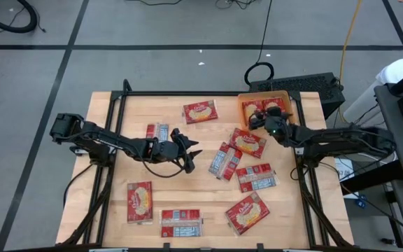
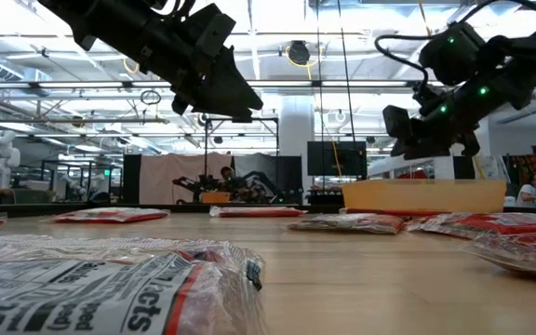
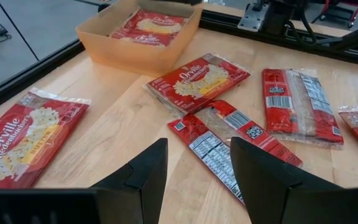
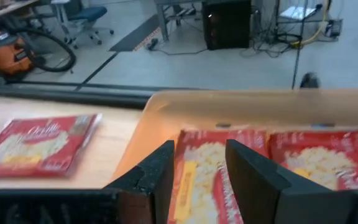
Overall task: Sort popcorn bags into baskets
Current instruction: Adjust the orange bin
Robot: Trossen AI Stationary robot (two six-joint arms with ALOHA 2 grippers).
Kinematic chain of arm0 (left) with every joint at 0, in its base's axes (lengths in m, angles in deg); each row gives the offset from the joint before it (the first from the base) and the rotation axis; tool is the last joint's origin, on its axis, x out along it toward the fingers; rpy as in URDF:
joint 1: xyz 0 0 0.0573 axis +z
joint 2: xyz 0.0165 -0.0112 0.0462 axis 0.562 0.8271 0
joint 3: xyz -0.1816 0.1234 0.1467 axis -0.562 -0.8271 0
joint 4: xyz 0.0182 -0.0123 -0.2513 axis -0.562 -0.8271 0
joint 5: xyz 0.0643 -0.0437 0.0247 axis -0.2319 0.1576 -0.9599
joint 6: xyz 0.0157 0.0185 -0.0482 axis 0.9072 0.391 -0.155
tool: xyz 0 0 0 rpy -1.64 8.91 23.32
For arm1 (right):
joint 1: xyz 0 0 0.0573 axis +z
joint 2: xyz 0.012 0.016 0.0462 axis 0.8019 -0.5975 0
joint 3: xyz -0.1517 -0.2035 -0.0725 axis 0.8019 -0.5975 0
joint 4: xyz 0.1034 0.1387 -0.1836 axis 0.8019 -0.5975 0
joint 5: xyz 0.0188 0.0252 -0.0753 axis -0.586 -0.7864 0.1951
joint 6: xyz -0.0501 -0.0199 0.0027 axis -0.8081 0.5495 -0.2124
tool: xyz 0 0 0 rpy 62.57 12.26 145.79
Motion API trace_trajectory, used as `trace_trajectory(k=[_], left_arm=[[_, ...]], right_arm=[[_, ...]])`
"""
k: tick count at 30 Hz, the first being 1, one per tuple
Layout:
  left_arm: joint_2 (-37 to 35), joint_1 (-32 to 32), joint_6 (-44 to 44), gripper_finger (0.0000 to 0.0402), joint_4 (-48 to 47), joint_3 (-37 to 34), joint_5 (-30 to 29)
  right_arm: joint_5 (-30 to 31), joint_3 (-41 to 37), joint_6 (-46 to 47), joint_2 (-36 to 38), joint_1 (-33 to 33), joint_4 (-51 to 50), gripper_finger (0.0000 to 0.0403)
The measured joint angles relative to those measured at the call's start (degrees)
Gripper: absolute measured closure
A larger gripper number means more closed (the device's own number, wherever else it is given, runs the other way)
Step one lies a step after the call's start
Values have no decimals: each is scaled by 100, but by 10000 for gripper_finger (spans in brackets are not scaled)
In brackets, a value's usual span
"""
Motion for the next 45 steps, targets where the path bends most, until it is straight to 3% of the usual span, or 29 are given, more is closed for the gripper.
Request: trace_trajectory(k=[3, 6, 9, 12, 19, 23, 32, 45], left_arm=[[0, 22, 0, 224, 0, 0, -24], [0, 104, 0, 224, 0, 0, -45], [13, 226, 2, 224, 2, 0, -62], [22, 325, 48, 224, -36, 0, -68], [24, 459, 91, 224, -205, -1, -65], [24, 463, 6, 224, -304, 0, -63], [24, 498, 11, 224, -306, -1, -215], [24, 1191, 423, 224, -306, 0, -751]], right_arm=[[-467, 14, -57, 87, -322, -18, 266], [-1550, 44, -249, 81, -544, -98, 271], [-2463, 17, -613, 70, -432, -84, 281], [-2853, -97, -803, 70, -162, -146, 295], [-2772, -486, -625, 67, 620, -65, 333], [-1854, -734, -353, 67, 783, -76, 356], [-1039, -866, -441, 67, 736, 100, 395], [-993, -868, -365, 67, 381, 617, 403]])
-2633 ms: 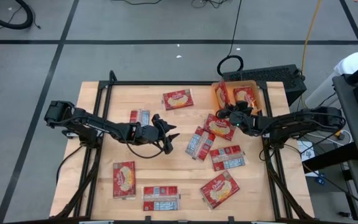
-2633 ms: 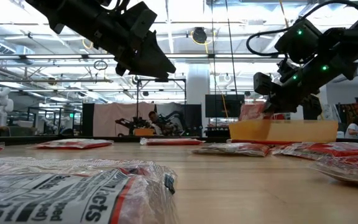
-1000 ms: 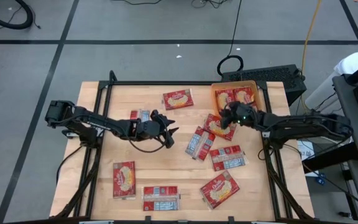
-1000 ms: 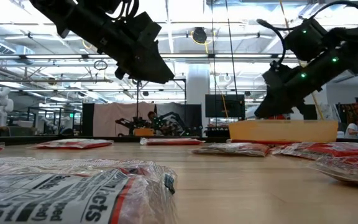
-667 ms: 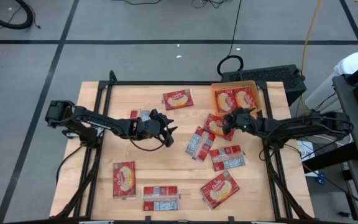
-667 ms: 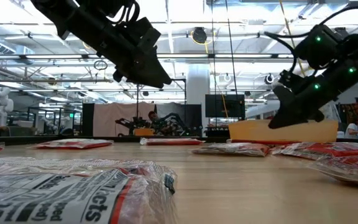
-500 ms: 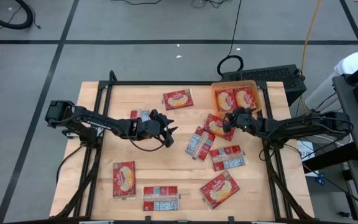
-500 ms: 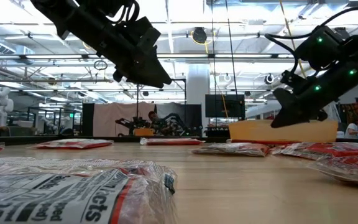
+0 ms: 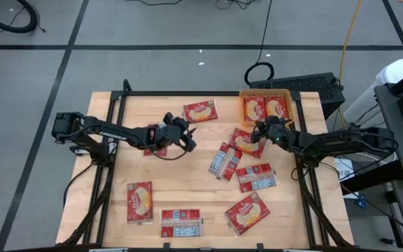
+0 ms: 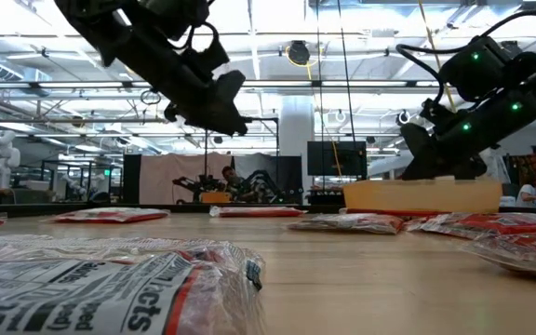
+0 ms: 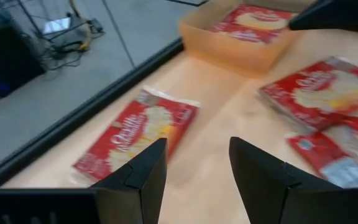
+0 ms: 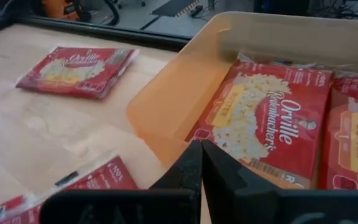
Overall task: Sort popcorn bags into baskets
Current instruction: Adjust the orange bin, then put the red popcorn bag into the orange bin
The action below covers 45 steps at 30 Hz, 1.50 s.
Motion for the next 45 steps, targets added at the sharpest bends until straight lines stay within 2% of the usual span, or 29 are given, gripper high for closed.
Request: trace_trajectory(k=[6, 12, 15, 23, 28, 31, 34, 40, 44, 45], left_arm=[[281, 594, 366, 224, -41, -7, 25], [809, 1223, -3, 213, -142, -2, 843], [1001, 1411, -116, 183, -208, -4, 1214], [1692, 1691, 91, 74, -176, 2, 1435], [1958, 1604, 433, 51, 76, 22, 1294], [2093, 1600, 603, 72, 282, 22, 1311], [2165, 1629, 788, 119, 330, 27, 1348], [2182, 1670, 1008, 260, 343, 24, 1695], [2130, 1610, 1155, 367, 396, 17, 1676], [2087, 1575, 1215, 382, 384, 12, 1633]], right_arm=[[171, 0, -104, -2, -16, 115, 403], [-549, 2, -362, -1, 432, 784, 403], [-804, 2, -478, 0, 813, 1009, 403], [-795, 2, -424, 0, 1622, 973, 403], [-593, 2, -150, 0, 1909, 969, 403], [-301, 2, -82, 0, 2051, 985, 403], [-164, 2, 7, 0, 2153, 1043, 403], [-170, 2, 139, -2, 2434, 1406, 403], [-154, 2, 133, -2, 2614, 1784, 403], [-141, 2, 132, -2, 2640, 1851, 403]])
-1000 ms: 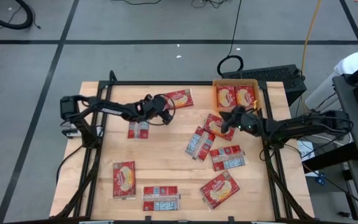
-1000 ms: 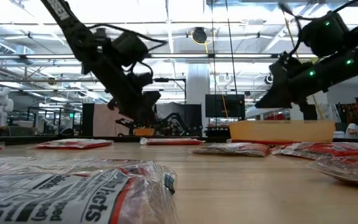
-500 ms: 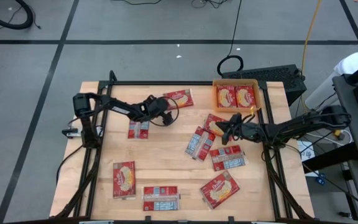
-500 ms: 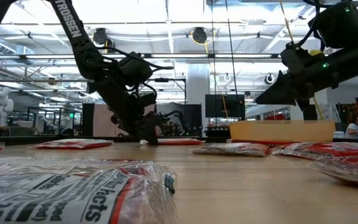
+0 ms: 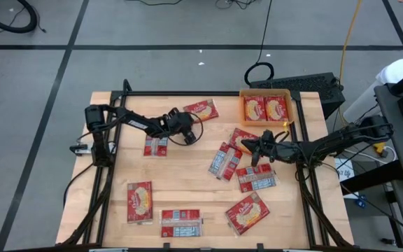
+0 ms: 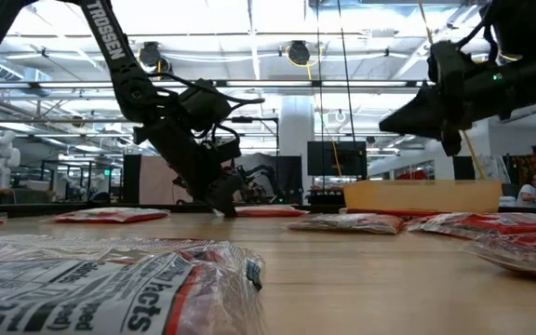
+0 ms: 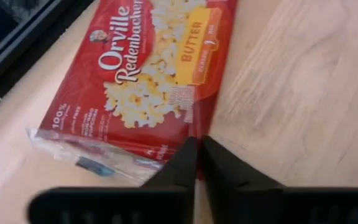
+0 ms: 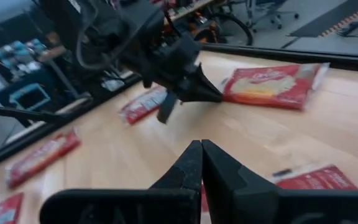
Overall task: Sort popcorn bags into baskets
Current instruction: Put the red popcorn bag into the orange bin
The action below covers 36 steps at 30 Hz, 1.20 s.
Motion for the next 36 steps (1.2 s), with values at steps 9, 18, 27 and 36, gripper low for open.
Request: trace_trajectory(k=[9, 18, 27, 36], left_arm=[[-731, -797, 557, 399, -410, -41, -889], [-1476, -1848, 1069, 400, -377, -27, -1739], [-1796, -1541, 21, 389, -1090, -27, -1662], [-1808, 652, -599, 260, -1857, -16, 1611]], right_arm=[[282, 406, 218, -234, 39, -142, 403], [-335, 1704, 667, -1551, -337, -727, 391], [-1154, 1878, 933, -2568, -454, -17, 310], [-1576, 1878, 366, -2616, -448, 195, 275]])
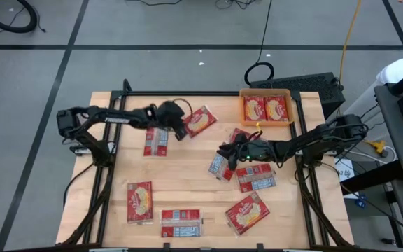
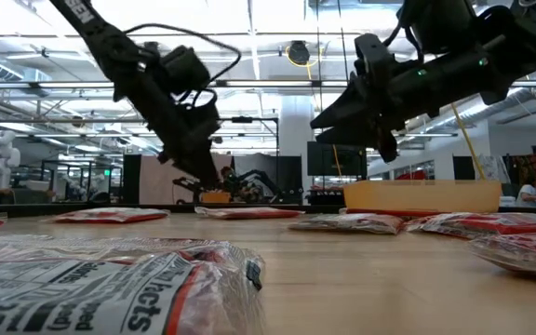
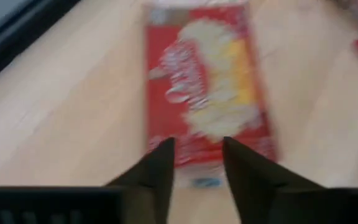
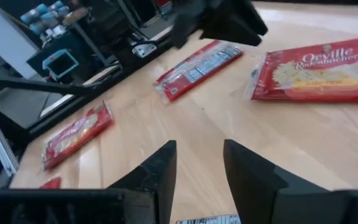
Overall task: Sort popcorn bags into baskets
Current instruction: Put the red popcorn bag into the orange bin
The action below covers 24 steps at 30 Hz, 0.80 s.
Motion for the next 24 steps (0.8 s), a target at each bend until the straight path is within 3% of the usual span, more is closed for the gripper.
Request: trace_trajectory(k=[6, 10, 13, 18, 24], left_arm=[[93, 577, 445, 126, -484, -2, 273], [91, 518, 946, 70, -444, 0, 290], [135, 481, 1488, 69, -394, 0, 298], [497, 492, 2080, 110, -178, 8, 188], [889, 532, 2158, 150, 96, 21, 346]], right_arm=[[-1, 0, -332, 2, 0, -44, 275], [1, 0, -573, 2, 27, -48, 275], [-1, 0, -676, 2, 28, -46, 275], [1, 0, -683, 2, 28, -44, 275], [1, 0, -785, 2, 39, -39, 275]])
